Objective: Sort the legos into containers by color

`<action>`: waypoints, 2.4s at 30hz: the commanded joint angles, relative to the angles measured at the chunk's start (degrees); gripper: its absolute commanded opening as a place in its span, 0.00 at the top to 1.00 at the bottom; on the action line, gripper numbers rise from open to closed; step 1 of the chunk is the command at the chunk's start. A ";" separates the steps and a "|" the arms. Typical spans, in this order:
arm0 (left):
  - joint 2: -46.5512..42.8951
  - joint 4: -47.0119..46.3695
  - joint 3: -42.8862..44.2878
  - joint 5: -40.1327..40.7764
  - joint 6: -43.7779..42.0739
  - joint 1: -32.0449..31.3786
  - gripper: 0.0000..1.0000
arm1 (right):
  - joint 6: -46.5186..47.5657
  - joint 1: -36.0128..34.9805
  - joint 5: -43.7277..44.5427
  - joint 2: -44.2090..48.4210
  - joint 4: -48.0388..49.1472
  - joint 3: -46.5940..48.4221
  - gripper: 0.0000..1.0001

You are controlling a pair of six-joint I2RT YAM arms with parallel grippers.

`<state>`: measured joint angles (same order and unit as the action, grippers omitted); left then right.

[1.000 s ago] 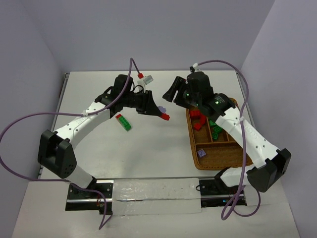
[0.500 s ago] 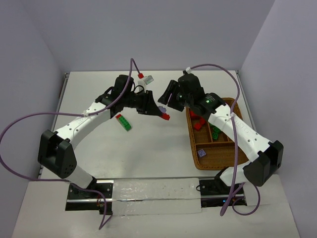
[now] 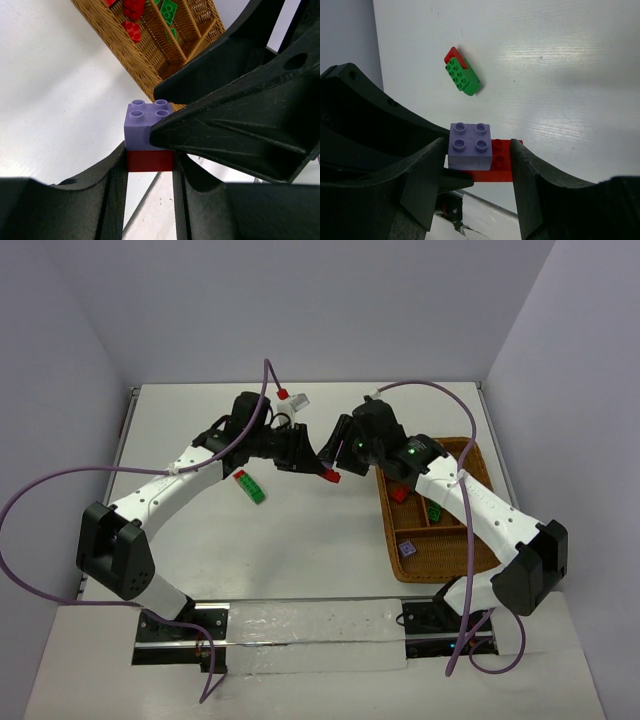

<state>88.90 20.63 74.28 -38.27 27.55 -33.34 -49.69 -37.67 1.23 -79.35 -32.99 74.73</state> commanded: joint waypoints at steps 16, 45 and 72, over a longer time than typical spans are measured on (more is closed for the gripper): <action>-3.07 -1.12 1.27 1.78 -1.81 -0.32 1.00 | -5.37 1.49 -8.24 2.23 11.16 -3.41 0.88; -5.43 2.09 -1.97 3.66 -4.31 -0.34 1.00 | 2.55 14.62 11.94 17.32 -4.00 -11.37 0.92; 12.11 3.52 21.47 4.27 1.18 -8.91 1.00 | -8.05 17.37 16.52 39.64 -37.77 -32.03 0.34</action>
<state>99.85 25.28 90.99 -34.04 27.31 -41.54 -56.33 -20.25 15.26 -39.15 -70.08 43.02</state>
